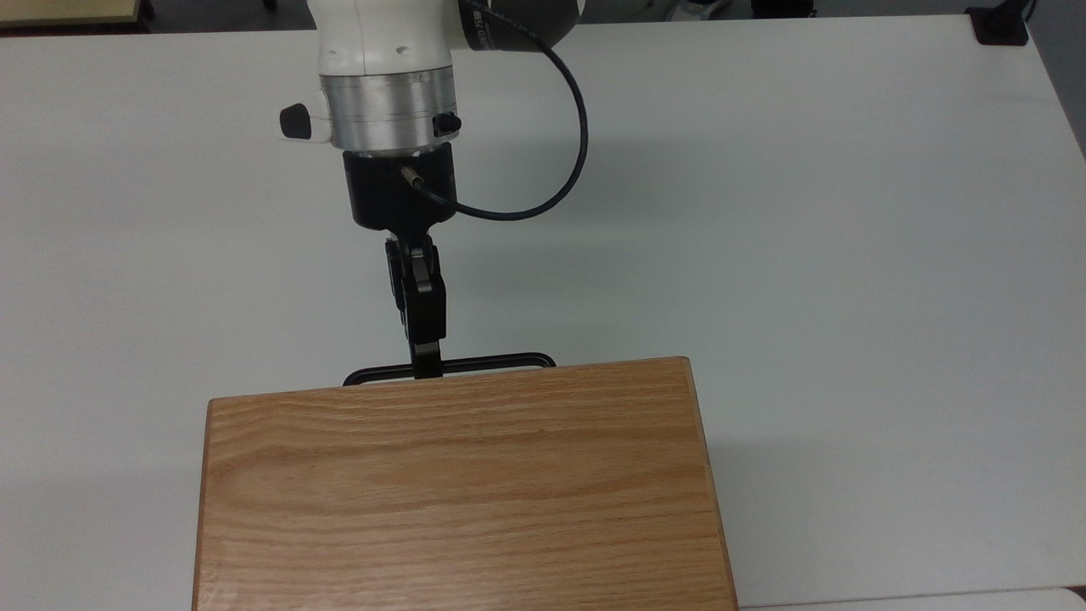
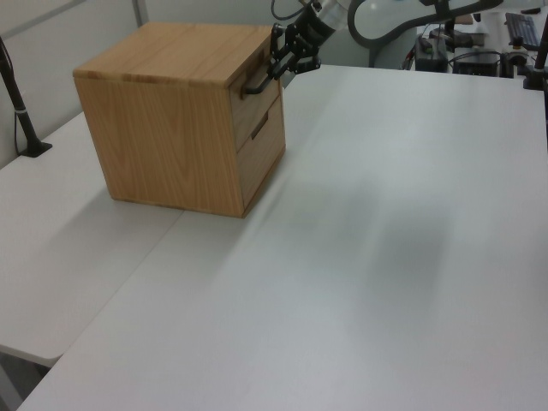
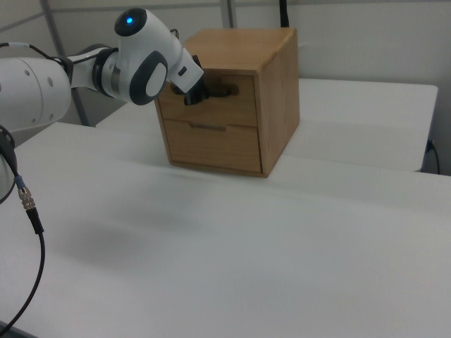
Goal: Open the drawer by sliding it
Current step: 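Pull the upper drawer outward by its handle along its slides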
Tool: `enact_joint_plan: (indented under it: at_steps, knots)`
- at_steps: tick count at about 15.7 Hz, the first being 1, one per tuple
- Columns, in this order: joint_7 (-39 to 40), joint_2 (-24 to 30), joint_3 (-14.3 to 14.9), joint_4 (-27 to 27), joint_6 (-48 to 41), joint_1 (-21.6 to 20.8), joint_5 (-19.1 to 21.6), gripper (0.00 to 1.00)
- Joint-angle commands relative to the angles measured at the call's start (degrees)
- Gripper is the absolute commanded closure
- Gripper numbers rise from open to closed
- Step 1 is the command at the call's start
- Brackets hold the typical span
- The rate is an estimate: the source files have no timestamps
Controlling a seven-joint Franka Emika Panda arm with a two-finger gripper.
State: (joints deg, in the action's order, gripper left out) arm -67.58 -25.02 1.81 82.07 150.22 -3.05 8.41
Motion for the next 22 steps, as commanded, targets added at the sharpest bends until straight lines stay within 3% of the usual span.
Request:
enact_joint_plan:
  at_steps: [1, 4, 8, 12, 16, 22]
  knots:
    - [1.31, -0.12, 0.04, -0.6, 1.04, -0.11, 0.03, 0.98]
    - [4.81, 3.47, 0.04, 2.46, -2.19, 0.33, -0.5, 0.98]
    - [13.16, 10.86, -0.05, 6.78, -17.9, 0.68, -0.41, 0.98]
    - [15.98, 15.0, -0.05, 8.01, -30.22, 2.08, -0.76, 0.98]
    - [17.48, 19.65, -0.05, 13.98, -32.01, 3.23, -2.52, 0.98]
    - [18.98, 23.35, -0.22, 17.32, -39.12, 3.49, -5.42, 0.97]
